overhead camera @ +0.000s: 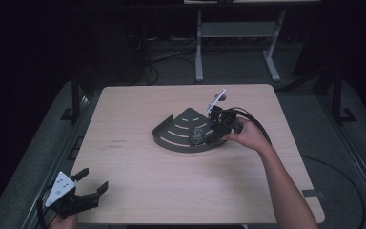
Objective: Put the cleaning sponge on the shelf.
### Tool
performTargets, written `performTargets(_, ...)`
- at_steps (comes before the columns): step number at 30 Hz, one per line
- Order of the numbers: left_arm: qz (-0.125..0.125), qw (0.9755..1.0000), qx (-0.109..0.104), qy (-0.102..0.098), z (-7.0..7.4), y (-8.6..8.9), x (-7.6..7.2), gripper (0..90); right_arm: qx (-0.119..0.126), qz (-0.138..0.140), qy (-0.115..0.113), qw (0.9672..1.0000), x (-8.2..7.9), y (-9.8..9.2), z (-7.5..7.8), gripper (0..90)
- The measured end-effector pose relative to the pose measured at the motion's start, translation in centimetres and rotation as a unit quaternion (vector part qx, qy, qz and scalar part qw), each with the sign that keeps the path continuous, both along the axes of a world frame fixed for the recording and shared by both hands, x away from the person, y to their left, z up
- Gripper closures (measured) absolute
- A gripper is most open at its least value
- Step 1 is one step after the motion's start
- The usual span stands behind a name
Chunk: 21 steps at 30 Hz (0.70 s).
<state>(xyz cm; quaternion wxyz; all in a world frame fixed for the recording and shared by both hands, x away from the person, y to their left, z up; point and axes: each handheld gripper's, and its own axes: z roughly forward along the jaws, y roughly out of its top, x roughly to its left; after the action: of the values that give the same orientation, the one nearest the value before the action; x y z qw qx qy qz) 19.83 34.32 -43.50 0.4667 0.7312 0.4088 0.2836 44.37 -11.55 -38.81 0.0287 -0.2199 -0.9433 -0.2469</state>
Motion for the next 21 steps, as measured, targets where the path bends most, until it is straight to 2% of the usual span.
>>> performTargets(21,-0.003,1.0000,0.001,0.001,0.0,-0.1,0.0,13.3,0.002,-0.011,0.002,0.9999,-1.9,-2.3,-0.5,21.4)
